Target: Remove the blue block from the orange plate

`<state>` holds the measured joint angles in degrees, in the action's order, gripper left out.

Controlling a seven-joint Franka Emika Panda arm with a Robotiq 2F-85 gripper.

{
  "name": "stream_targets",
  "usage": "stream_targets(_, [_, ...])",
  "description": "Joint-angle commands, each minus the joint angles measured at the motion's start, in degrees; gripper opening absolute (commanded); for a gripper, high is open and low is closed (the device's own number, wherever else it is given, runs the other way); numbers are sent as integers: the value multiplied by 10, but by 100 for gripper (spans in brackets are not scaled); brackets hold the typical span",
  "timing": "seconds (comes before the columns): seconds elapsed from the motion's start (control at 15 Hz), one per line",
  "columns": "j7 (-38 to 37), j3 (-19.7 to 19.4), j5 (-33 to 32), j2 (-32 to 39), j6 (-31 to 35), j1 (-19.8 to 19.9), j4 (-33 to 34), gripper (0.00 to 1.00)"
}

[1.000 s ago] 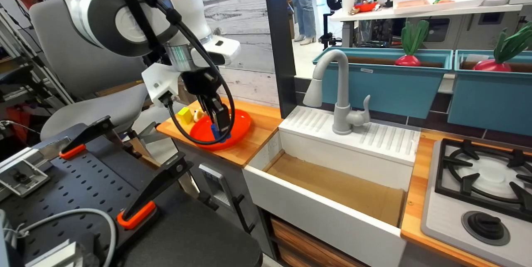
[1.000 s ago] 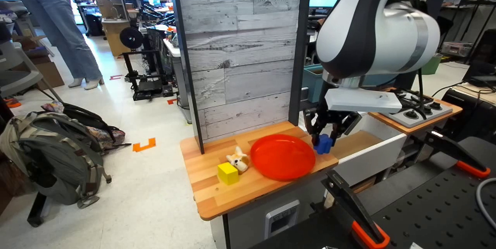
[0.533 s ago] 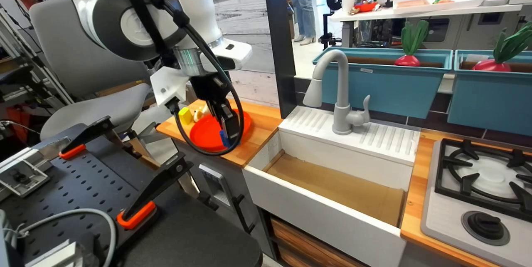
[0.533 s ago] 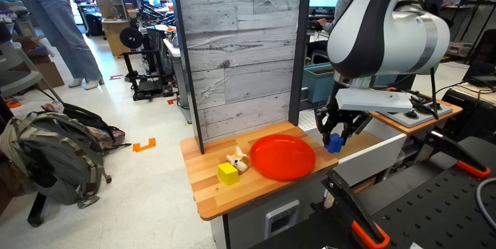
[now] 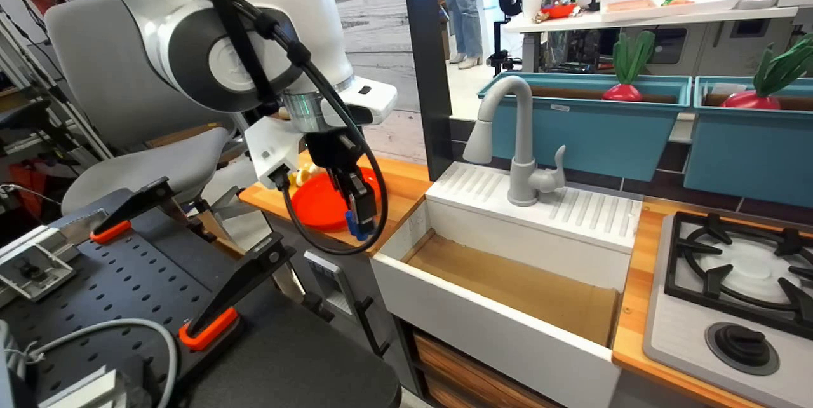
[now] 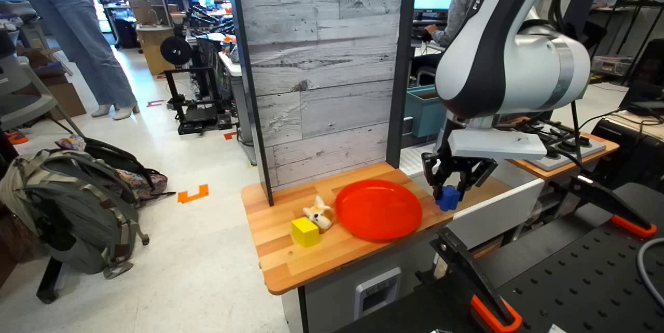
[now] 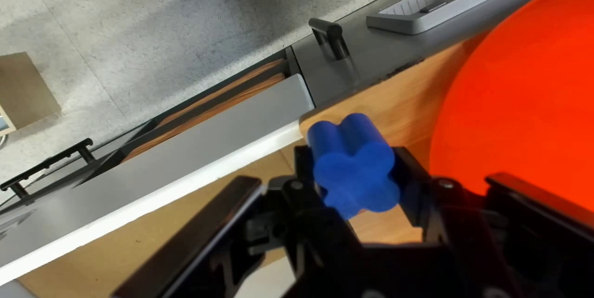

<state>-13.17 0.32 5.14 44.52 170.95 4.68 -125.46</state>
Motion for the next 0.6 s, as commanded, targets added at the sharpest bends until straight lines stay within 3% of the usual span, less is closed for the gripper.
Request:
stream_targets(0.0, [10,-3,18,22,-20,-6,32,20])
stream_targets(0.53, [5,-3,20,54,-34,-14,74,20])
